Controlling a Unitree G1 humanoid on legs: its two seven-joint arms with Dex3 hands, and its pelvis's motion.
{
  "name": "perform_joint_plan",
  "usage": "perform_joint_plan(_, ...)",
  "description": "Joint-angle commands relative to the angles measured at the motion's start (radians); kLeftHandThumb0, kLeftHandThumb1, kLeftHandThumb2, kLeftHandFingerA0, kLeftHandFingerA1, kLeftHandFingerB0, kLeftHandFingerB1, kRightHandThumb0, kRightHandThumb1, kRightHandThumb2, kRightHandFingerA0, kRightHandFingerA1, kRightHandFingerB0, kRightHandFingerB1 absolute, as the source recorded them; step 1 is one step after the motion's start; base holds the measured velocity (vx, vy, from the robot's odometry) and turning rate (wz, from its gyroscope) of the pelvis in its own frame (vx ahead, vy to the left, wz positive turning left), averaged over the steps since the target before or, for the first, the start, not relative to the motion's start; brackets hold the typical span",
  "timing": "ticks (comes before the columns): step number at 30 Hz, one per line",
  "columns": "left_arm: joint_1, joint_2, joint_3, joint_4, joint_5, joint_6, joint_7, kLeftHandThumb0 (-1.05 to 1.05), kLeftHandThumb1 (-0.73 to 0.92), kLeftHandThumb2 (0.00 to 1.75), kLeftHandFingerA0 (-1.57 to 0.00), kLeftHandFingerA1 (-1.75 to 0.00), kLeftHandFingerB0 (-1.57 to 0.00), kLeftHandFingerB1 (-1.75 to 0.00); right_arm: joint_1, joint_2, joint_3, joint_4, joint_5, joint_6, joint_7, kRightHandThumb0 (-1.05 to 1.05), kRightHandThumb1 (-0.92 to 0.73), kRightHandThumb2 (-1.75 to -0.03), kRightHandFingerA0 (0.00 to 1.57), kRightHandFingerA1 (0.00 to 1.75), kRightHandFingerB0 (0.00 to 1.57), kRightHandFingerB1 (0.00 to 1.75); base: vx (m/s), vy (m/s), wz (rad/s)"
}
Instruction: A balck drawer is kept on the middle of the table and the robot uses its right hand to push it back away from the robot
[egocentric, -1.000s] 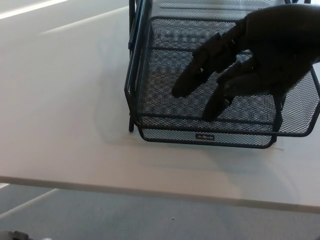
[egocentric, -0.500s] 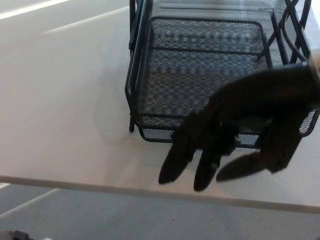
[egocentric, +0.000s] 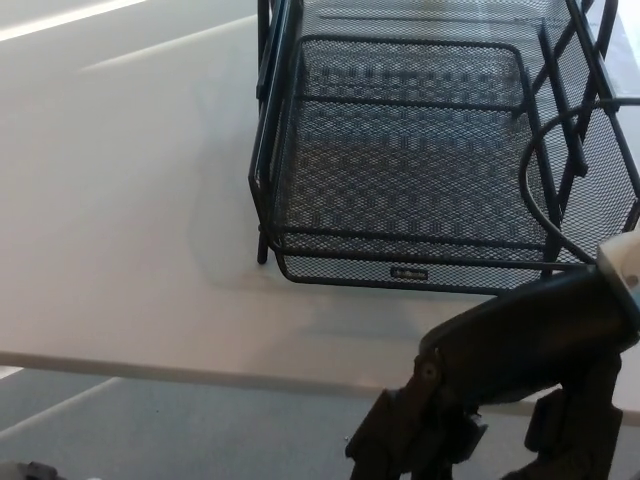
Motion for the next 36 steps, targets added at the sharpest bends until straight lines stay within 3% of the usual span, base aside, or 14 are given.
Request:
perform_joint_plan(1,0.001,0.016,0.003,0.004,0.011,-0.008,-0.006,-0.57,0.73,0.63,-0.47,-0.38,-0.31,-0.32,0.013,-0.025,0.07,0.089,-0.08,-0.02,-0.024,-0.67,-0.84,-0.66,0.45,0.4,0.36,0.34,0.0,0.0,0.0)
perform_joint_plan(6,0.003,0.016,0.005,0.004,0.008,-0.007,-0.008,-0.57,0.72,0.63,-0.45,-0.38,-0.31,-0.32,0.013,-0.019,0.155,0.258,-0.208,-0.097,-0.071,-0.67,-0.84,-0.65,0.47,0.39,0.32,0.34,0.0,0.0,0.0)
perform_joint_plan(18,0.003,0.016,0.005,0.006,0.01,-0.007,-0.003,-0.56,0.75,0.63,-0.46,-0.37,-0.32,-0.32,-0.009,0.026,0.183,0.48,-0.32,-0.21,-0.106,-0.68,-0.83,-0.65,0.46,0.39,0.34,0.34,0.0,0.0,0.0)
perform_joint_plan(36,0.0,0.013,0.0,0.009,0.016,-0.006,0.002,-0.56,0.75,0.63,-0.47,-0.37,-0.33,-0.32,-0.111,0.101,0.109,0.568,-0.349,-0.234,-0.087,-0.71,-0.82,-0.65,0.51,0.39,0.39,0.35,0.0,0.0,0.0)
